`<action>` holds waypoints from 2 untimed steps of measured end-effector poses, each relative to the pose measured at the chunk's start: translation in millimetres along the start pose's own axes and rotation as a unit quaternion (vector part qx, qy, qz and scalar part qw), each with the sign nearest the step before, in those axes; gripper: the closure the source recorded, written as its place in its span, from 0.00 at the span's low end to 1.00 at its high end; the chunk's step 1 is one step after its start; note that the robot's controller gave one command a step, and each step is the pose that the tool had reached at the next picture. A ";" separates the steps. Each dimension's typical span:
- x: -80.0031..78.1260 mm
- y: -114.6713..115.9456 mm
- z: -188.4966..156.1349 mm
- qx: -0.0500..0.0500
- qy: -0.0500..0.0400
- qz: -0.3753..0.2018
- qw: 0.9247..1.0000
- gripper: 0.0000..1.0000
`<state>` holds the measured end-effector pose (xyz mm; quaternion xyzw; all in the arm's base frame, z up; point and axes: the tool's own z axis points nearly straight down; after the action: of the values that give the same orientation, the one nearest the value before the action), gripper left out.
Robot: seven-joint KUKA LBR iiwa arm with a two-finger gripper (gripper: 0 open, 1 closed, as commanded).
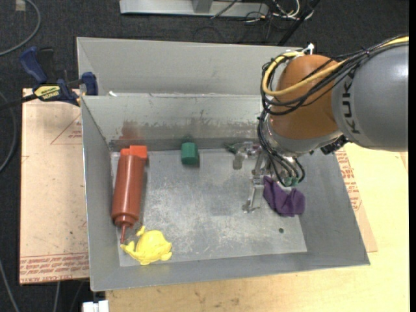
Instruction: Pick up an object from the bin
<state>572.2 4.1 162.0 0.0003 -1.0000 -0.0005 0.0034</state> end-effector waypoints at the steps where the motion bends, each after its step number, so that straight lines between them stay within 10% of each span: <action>1: -1.8 0.0 -4.4 0.000 -0.004 0.000 1.000 0.00; 2: -21.0 -27.6 -19.6 -0.001 -0.002 -0.038 0.999 0.00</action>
Offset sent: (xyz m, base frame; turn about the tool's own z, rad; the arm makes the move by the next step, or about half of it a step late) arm 0.0625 -0.0997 0.0544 -0.2196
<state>593.3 -23.5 181.4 0.0380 -0.9993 -0.0017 0.0011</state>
